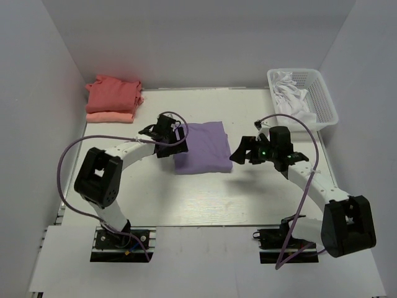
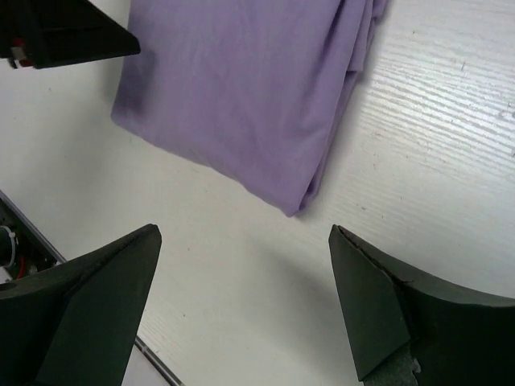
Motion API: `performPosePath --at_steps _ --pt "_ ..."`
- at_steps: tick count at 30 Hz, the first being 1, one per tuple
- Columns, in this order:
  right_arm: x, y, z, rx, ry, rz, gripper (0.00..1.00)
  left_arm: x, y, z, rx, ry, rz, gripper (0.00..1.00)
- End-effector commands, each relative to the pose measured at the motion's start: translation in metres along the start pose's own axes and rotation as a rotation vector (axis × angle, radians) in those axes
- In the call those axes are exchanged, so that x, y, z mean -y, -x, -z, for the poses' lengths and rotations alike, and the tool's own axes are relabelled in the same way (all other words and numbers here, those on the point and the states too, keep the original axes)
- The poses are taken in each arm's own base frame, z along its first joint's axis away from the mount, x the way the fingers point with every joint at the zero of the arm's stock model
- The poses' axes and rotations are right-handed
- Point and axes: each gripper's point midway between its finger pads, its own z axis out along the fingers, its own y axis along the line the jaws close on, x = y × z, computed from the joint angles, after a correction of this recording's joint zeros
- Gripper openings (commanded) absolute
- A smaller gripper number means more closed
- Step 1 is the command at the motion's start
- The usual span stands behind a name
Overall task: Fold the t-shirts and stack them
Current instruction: Fold the long partially folded tshirt into a neat square
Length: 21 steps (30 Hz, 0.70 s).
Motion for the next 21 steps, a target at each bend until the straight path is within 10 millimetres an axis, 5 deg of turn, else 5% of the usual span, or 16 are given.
performPosePath --at_steps 1,6,15,18,21 --pt "-0.001 -0.005 0.01 -0.004 -0.014 0.03 0.91 -0.003 0.019 0.001 0.044 0.046 0.003 0.92" --pt "-0.008 -0.002 0.021 0.027 -0.006 0.03 0.91 -0.003 0.019 -0.012 0.032 0.054 0.002 0.9" --pt "-0.01 0.005 0.034 0.076 -0.026 0.066 0.91 -0.018 -0.016 -0.052 -0.113 0.152 -0.04 0.79" --pt "-0.007 0.008 0.037 0.092 -0.05 0.077 0.91 -0.021 -0.023 -0.062 -0.143 0.158 -0.05 0.7" --pt "-0.005 0.01 0.039 0.103 -0.068 0.081 0.91 -0.016 -0.038 -0.065 -0.186 0.125 -0.053 0.43"
